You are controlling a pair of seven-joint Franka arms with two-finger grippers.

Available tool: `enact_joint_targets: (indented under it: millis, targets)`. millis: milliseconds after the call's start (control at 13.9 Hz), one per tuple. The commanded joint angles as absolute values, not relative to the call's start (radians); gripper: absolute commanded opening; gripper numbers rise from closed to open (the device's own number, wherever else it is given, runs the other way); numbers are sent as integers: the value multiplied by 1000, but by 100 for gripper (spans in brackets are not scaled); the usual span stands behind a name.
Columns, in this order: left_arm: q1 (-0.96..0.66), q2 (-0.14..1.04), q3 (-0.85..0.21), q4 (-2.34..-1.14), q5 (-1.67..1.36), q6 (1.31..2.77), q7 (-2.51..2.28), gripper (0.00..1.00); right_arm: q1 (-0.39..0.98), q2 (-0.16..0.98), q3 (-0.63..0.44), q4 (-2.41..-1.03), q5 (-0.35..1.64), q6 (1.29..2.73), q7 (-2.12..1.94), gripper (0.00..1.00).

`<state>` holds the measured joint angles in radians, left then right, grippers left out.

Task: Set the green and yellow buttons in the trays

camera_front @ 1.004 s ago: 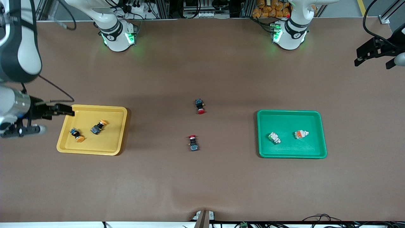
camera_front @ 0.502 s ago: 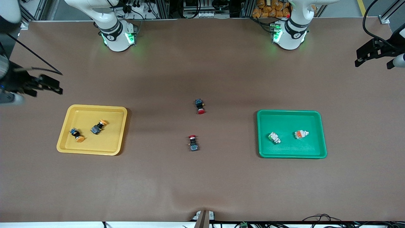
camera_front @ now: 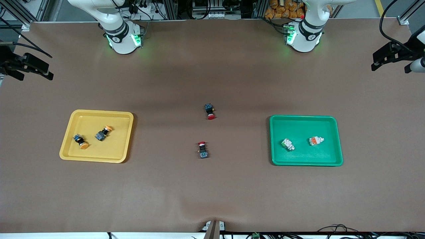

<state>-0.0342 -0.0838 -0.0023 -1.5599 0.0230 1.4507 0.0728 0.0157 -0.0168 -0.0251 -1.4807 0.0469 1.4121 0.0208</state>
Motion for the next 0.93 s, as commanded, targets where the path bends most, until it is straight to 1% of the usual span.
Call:
enact_joint_targets:
  millis: [0,861]
  targets:
    - [-46,-87,8,-1555,21,1442,72,100,43,-29,-34,-1494,5,1408,43,100]
    - [-38,-72,0,-1554,20,1440,64,100,37,-32,-35,-1499,3,1391,43,100]
